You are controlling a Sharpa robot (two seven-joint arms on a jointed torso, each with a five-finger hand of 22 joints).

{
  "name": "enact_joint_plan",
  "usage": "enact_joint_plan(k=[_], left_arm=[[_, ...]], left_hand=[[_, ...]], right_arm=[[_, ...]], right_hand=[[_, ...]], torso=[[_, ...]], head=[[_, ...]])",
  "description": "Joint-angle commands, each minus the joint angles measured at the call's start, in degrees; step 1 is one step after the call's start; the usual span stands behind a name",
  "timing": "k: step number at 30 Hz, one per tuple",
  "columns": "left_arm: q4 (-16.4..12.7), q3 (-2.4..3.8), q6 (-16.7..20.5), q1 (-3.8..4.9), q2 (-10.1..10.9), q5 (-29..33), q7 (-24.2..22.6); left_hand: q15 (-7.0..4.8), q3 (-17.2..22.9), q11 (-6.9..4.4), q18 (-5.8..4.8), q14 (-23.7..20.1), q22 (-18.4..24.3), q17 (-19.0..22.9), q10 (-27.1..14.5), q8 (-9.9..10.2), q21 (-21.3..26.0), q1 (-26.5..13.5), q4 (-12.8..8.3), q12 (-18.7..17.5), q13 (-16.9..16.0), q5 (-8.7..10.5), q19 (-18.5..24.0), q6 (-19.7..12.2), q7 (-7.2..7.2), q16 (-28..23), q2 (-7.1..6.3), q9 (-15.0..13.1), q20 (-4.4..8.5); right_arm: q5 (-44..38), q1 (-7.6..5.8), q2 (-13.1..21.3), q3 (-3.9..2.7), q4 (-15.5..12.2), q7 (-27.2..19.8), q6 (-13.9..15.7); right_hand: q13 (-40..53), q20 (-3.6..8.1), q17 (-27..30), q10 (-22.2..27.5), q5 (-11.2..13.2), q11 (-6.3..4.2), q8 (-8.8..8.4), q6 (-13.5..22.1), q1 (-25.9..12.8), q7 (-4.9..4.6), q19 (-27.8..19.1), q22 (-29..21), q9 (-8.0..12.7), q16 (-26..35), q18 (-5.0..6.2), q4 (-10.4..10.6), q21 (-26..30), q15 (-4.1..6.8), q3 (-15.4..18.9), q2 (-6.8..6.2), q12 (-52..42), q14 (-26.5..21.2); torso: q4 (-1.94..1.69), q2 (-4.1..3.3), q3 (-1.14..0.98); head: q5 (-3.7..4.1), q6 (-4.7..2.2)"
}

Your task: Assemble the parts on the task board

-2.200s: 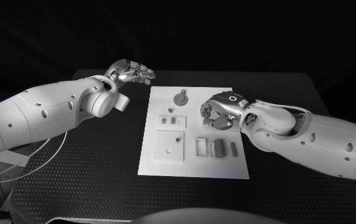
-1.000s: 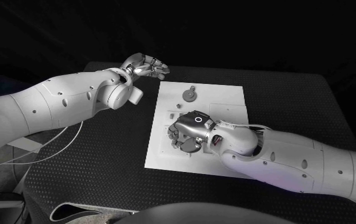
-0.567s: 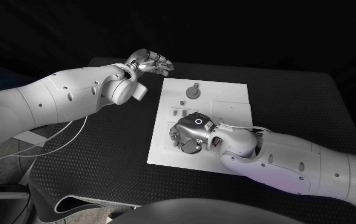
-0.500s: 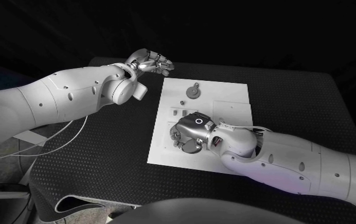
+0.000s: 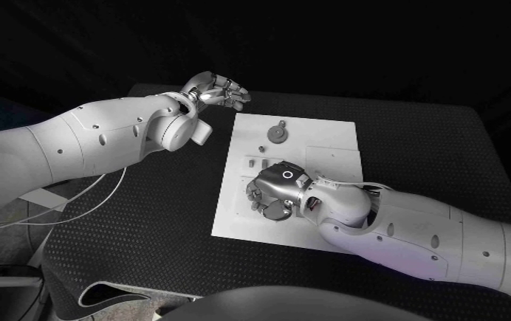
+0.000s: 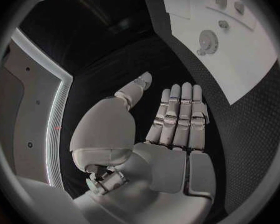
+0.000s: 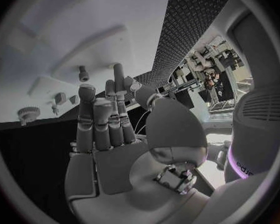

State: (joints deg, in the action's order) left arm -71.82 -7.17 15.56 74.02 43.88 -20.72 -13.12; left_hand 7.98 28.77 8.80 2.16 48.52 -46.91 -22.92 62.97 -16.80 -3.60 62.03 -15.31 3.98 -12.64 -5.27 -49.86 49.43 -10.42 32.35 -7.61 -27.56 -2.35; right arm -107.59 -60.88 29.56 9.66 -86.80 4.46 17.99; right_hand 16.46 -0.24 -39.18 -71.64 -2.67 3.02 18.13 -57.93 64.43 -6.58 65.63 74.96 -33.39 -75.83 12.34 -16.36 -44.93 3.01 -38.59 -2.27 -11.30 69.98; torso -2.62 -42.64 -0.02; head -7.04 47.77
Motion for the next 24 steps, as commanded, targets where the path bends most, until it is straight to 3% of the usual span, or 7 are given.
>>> enact_joint_plan(k=[1,24], left_arm=[[-0.11,0.04,-0.72,0.09,0.0,0.28,-0.52],[-0.23,0.04,-0.69,0.09,0.16,0.28,-0.47]], left_hand=[[0.13,-0.15,-0.02,-0.44,-0.42,0.07,-0.09,-0.48,-0.36,-0.34,0.06,0.17,-0.04,0.1,0.28,0.52,-0.33,0.09,-0.26,-0.38,0.1,-0.03],[0.13,-0.17,-0.02,-0.43,-0.42,0.13,-0.28,-0.5,-0.39,-0.35,0.1,0.16,-0.03,0.12,0.28,0.54,-0.33,0.1,-0.38,-0.38,0.11,-0.04]], right_arm=[[-1.36,0.1,-0.1,0.08,0.31,0.31,-0.7],[-2.01,0.08,-0.4,0.07,1.11,0.57,-2.01]], right_hand=[[0.1,0.37,0.04,-0.39,-0.22,-0.1,0.4,-0.51,0.33,0.01,0.14,0.64,-0.02,0.24,2.66,-0.1,0.04,0.45,-0.22,0.38,-0.27,0.15],[0.1,0.37,-0.01,-0.46,-0.22,-0.12,0.39,-0.56,0.34,0.02,0.17,0.65,-0.03,0.27,2.66,-0.11,0.08,0.47,-0.23,0.31,-0.23,0.17]], torso=[[-0.01,-0.02,0.0],[-0.01,0.0,0.01]], head=[[0.05,-0.01],[0.28,-0.05]])
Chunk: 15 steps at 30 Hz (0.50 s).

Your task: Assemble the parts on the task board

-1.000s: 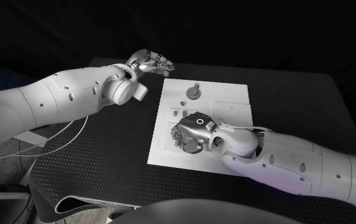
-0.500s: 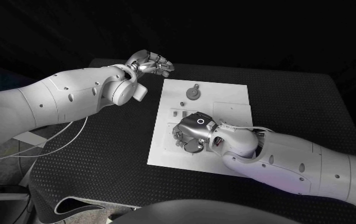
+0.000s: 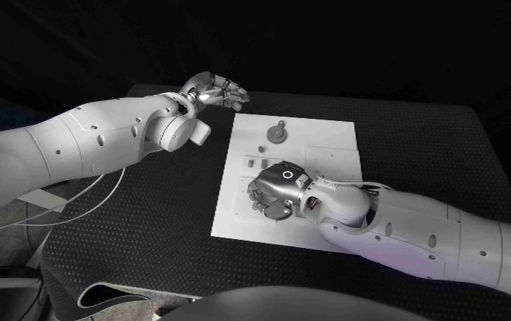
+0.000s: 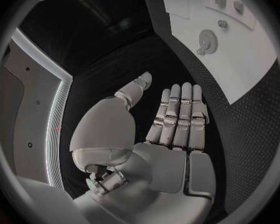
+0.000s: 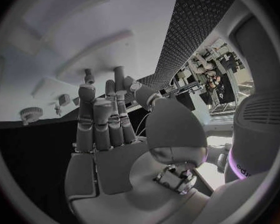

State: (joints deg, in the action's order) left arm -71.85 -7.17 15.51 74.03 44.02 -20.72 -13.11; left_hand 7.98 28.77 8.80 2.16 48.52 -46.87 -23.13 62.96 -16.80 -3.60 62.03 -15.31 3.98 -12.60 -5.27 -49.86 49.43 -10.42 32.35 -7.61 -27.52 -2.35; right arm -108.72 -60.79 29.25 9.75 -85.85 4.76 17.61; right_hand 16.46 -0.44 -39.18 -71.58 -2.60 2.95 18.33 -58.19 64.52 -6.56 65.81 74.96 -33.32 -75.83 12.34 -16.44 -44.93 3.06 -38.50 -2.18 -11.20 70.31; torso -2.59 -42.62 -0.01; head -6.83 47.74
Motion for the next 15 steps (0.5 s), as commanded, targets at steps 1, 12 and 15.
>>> enact_joint_plan(k=[1,12,15], left_arm=[[-0.21,0.04,-0.62,0.09,0.05,0.28,-0.48],[-0.31,0.04,-0.58,0.1,0.17,0.28,-0.44],[-0.31,0.04,-0.58,0.1,0.25,0.28,-0.41]], left_hand=[[0.13,-0.17,-0.01,-0.42,-0.42,0.09,-0.08,-0.5,-0.39,-0.35,0.1,0.16,-0.03,0.08,0.28,0.54,-0.33,0.1,-0.38,-0.38,0.07,-0.04],[0.14,-0.18,-0.02,-0.42,-0.42,0.11,-0.14,-0.5,-0.39,-0.36,0.11,0.16,-0.02,0.09,0.28,0.54,-0.34,0.1,-0.42,-0.39,0.08,-0.04],[0.14,-0.19,-0.01,-0.42,-0.42,0.11,-0.15,-0.5,-0.39,-0.36,0.11,0.16,-0.02,0.09,0.28,0.54,-0.34,0.1,-0.43,-0.39,0.08,-0.04]], right_arm=[[-0.35,0.0,-0.09,-0.02,0.21,0.14,-1.65],[2.82,-0.04,-0.45,-0.01,0.61,-1.11,-2.69],[3.49,-0.04,-0.47,-0.01,0.65,-1.23,-2.93]], right_hand=[[0.09,0.57,-0.01,-0.51,-0.28,-0.04,0.17,-0.28,0.23,-0.01,-0.03,0.65,-0.1,0.28,2.66,-0.03,0.09,0.42,-0.31,0.17,-0.32,-0.16],[-0.93,-0.05,-0.35,3.03,-0.27,1.63,-2.47,3.68,-1.44,-1.75,-1.05,0.81,1.15,0.61,2.66,0.54,0.67,-1.22,1.04,-5.65,2.02,-1.27],[-0.96,-0.12,-0.42,3.07,-0.27,1.68,-2.68,3.99,-1.76,-1.89,-1.1,0.85,1.29,0.6,2.66,0.71,0.68,-1.27,1.28,-6.15,2.08,-1.4]], torso=[[-0.03,-0.03,0.01],[-0.03,-0.04,0.02],[-0.05,-0.02,0.01]], head=[[0.09,-0.01],[0.21,0.15],[0.25,0.22]])
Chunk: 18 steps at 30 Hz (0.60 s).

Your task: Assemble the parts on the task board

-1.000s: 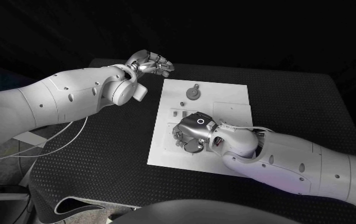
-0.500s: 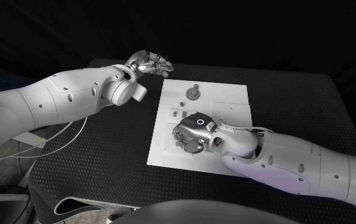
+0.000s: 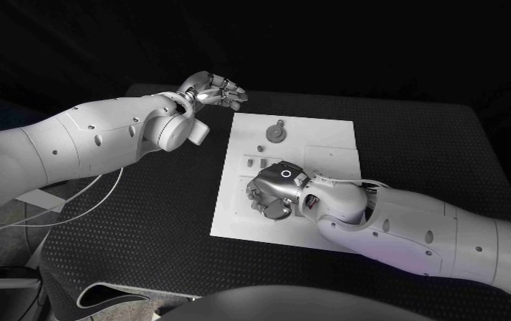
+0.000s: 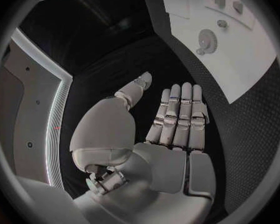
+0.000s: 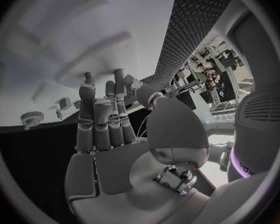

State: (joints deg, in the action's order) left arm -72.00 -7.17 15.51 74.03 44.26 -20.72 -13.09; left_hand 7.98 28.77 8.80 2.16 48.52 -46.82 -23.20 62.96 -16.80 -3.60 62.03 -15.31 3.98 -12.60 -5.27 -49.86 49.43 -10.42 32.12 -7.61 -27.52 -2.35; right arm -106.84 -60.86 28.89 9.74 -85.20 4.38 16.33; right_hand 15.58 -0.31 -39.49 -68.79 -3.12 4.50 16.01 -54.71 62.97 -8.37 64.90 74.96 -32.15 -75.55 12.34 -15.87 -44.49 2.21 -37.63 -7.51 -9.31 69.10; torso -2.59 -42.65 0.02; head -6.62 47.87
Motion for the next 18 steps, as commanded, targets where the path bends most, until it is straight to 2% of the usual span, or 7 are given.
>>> enact_joint_plan(k=[1,5,11,18], left_arm=[[-0.18,0.04,-0.59,0.1,0.03,0.28,-0.43],[-0.14,0.04,-0.62,0.1,0.01,0.28,-0.44],[0.08,0.04,-0.7,0.1,-0.11,0.28,-0.27],[0.09,0.04,-0.71,0.1,-0.14,0.28,-0.28]], left_hand=[[0.14,-0.19,-0.02,-0.42,-0.42,0.07,-0.09,-0.51,-0.39,-0.36,0.11,0.16,-0.02,0.1,0.28,0.54,-0.34,0.1,-0.21,-0.4,0.08,-0.04],[0.14,-0.19,-0.01,-0.42,-0.42,0.07,-0.12,-0.51,-0.39,-0.36,0.12,0.16,-0.02,0.1,0.28,0.54,-0.36,0.09,-0.22,-0.41,0.09,-0.04],[0.14,-0.2,-0.01,-0.42,-0.42,0.09,-0.16,-0.53,-0.38,-0.36,0.11,0.17,-0.02,0.11,0.29,0.55,-0.38,0.08,-0.25,-0.41,0.1,-0.05],[0.15,-0.22,0.0,-0.43,-0.43,0.11,-0.2,-0.55,-0.37,-0.36,0.08,0.19,-0.03,0.12,0.29,0.56,-0.41,0.07,-0.29,-0.43,0.11,-0.06]], right_arm=[[1.91,0.03,-0.11,0.0,0.05,-1.02,-1.55],[2.6,0.03,-0.27,0.0,0.1,-1.29,-1.23],[3.14,0.03,-0.37,0.0,-0.04,-1.45,-1.28],[3.34,0.03,-0.39,0.0,-0.23,-1.71,-0.39]], right_hand=[[-0.12,-0.29,-0.14,0.38,0.25,0.16,-0.59,0.87,-0.4,-0.23,-0.25,0.86,0.24,0.33,2.66,0.25,0.28,-0.47,0.54,-1.03,0.27,-0.28],[-0.59,-0.46,-0.27,2.04,0.26,0.78,-2.15,3.58,-1.09,-1.27,-0.67,0.9,1.14,0.38,2.66,0.61,0.49,-1.04,1.13,-2.01,1.27,-0.86],[-0.66,-0.6,-0.43,2.13,0.24,0.94,-2.87,5.16,-1.38,-1.22,-1.17,0.99,1.74,0.35,2.66,0.38,0.58,-1.22,2.43,-2.2,1.33,-1.43],[-0.56,-0.63,-0.47,1.75,0.25,0.82,-2.88,5.3,-1.17,-1.19,-1.26,1.01,1.83,0.3,2.66,0.27,0.57,-1.12,2.6,-2.02,1.11,-1.49]], torso=[[-0.03,0.03,-0.03],[-0.03,0.02,-0.01],[-0.06,0.03,-0.04],[-0.02,0.03,-0.04]], head=[[0.08,0.1],[0.22,0.11],[0.48,0.04],[0.58,-0.04]])
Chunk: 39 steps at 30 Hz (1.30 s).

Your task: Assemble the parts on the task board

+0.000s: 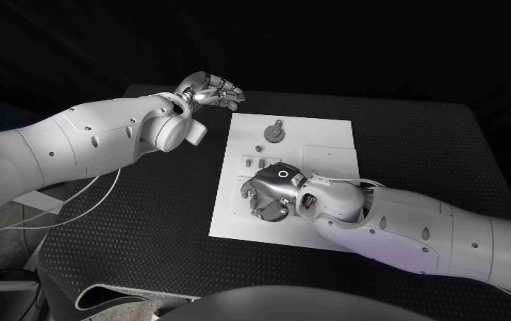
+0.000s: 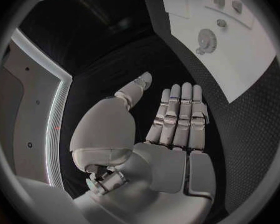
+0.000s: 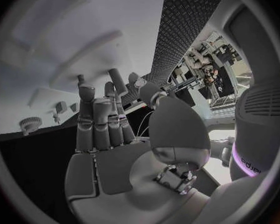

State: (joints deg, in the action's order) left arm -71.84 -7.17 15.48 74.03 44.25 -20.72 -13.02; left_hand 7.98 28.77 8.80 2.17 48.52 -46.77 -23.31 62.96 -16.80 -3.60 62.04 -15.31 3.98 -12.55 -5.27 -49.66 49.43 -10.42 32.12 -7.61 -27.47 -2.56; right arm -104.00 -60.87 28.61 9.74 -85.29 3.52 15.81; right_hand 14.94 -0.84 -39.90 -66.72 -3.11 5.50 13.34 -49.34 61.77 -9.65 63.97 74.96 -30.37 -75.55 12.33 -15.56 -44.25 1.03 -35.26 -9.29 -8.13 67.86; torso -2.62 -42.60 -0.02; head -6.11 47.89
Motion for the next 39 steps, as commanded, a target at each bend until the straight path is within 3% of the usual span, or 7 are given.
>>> enact_joint_plan(k=[1,10,17,20,25,29,39], left_arm=[[-0.06,0.04,-0.68,0.09,-0.16,0.28,-0.35],[0.09,0.04,-0.7,0.09,-0.15,0.28,-0.29],[0.39,0.04,-0.76,0.09,-0.18,0.28,-0.25],[0.49,0.03,-0.66,0.09,-0.19,0.28,-0.13],[0.62,-0.01,-0.68,0.07,-0.15,0.28,-0.08],[1.08,-0.01,-0.76,0.07,-0.53,0.28,-0.12],[2.03,-0.13,-0.88,0.05,-0.98,0.2,0.81]], left_hand=[[0.15,-0.22,0.0,-0.43,-0.43,0.06,-0.1,-0.55,-0.37,-0.36,0.08,0.19,-0.03,0.08,0.29,0.35,-0.41,0.07,-0.3,-0.43,0.06,0.15],[0.15,-0.23,0.02,-0.43,-0.44,0.08,-0.16,-0.59,-0.37,-0.36,0.09,0.19,-0.04,0.1,0.29,0.36,-0.43,0.06,-0.34,-0.42,0.07,0.15],[0.16,-0.24,0.02,-0.43,-0.45,0.1,-0.2,-0.61,-0.37,-0.35,0.09,0.19,-0.05,0.11,0.29,0.38,-0.44,0.06,-0.37,-0.44,0.08,0.14],[0.16,-0.24,0.03,-0.43,-0.45,0.1,-0.22,-0.62,-0.37,-0.36,0.09,0.19,-0.05,0.11,0.29,0.38,-0.45,0.05,-0.38,-0.44,0.08,0.14],[0.16,-0.26,0.04,-0.43,-0.44,0.11,-0.26,-0.63,-0.36,-0.36,0.05,0.22,-0.05,0.12,0.29,0.37,-0.47,0.04,-0.41,-0.43,0.09,0.14],[0.17,-0.27,0.04,-0.43,-0.44,0.12,-0.29,-0.65,-0.36,-0.36,0.04,0.24,-0.05,0.13,0.3,0.37,-0.47,0.04,-0.42,-0.44,0.09,0.13],[-0.24,-0.37,0.09,-0.22,0.63,0.09,-1.08,-0.77,-0.35,-0.73,-0.25,0.6,-0.03,0.21,0.31,-0.46,-0.61,-0.02,-0.03,-0.39,0.17,0.41]], right_arm=[[0.59,0.03,-0.11,0.0,-0.26,-0.86,0.18],[0.2,0.03,1.06,-0.01,-0.58,0.23,1.87],[1.58,-0.66,3.17,-0.6,-2.15,-1.03,5.76],[2.77,-1.19,4.42,-1.84,-3.47,-1.22,6.85],[9.25,-1.98,7.81,-6.87,-6.61,-1.96,8.94],[15.59,-3.9,11.15,-8.27,-8.61,-1.55,8.06],[26.05,-9.42,18.34,-9.2,-5.56,8.91,-10.34]], right_hand=[[0.08,-0.11,-0.06,-0.32,0.24,-0.19,-0.21,-0.07,0.04,0.09,-0.33,1.01,0.06,0.3,2.67,-0.06,0.34,0.07,0.24,-0.23,-0.08,-0.27],[0.11,-0.12,-0.1,-0.45,0.25,-0.27,-0.17,0.05,0.29,-0.06,-0.36,1.03,0.19,0.25,2.67,-0.26,0.29,0.16,0.55,-0.51,-0.17,-0.28],[-0.96,-0.82,-0.08,4.05,0.28,1.56,-2.31,4.85,-0.38,-2.34,-1.62,0.83,1.47,0.74,2.67,1.4,1.08,-1.58,0.4,-5.25,2.16,-2.11],[-1.18,-0.94,-0.2,4.84,0.25,1.92,-2.17,5.19,-0.62,-2.36,-1.66,0.9,1.49,0.47,2.67,2.26,1.04,-1.97,0.34,-5.92,2.49,-2.27],[-1.3,-0.99,-0.27,5.09,0.22,2.06,-1.65,5.1,-4.27,-2.64,-1.32,0.92,1.44,0.05,2.67,6.45,0.89,-2.12,0.78,-6.96,2.43,-2.08],[-1.31,-0.71,-0.29,5.06,0.24,2.0,-1.45,5.22,-5.15,-2.73,-1.14,0.97,1.46,-0.18,2.67,7.85,0.74,-2.06,0.97,-7.14,2.31,-1.89],[2.65,-0.56,0.12,-4.94,0.16,-1.82,3.06,-1.07,-3.32,0.05,-2.17,1.03,-0.7,0.28,2.67,3.13,0.53,1.56,5.01,0.77,-4.26,-2.07]], torso=[[0.01,-0.02,-0.01],[-0.03,-0.03,-0.02],[0.03,-0.01,-0.07],[0.06,0.02,-0.11],[0.39,0.16,-0.19],[0.59,0.25,-0.2],[0.98,0.72,-0.15]], head=[[0.06,-0.07],[0.34,-0.36],[0.77,-0.54],[0.98,-0.74],[1.47,-1.31],[1.94,-1.55],[3.45,-2.12]])
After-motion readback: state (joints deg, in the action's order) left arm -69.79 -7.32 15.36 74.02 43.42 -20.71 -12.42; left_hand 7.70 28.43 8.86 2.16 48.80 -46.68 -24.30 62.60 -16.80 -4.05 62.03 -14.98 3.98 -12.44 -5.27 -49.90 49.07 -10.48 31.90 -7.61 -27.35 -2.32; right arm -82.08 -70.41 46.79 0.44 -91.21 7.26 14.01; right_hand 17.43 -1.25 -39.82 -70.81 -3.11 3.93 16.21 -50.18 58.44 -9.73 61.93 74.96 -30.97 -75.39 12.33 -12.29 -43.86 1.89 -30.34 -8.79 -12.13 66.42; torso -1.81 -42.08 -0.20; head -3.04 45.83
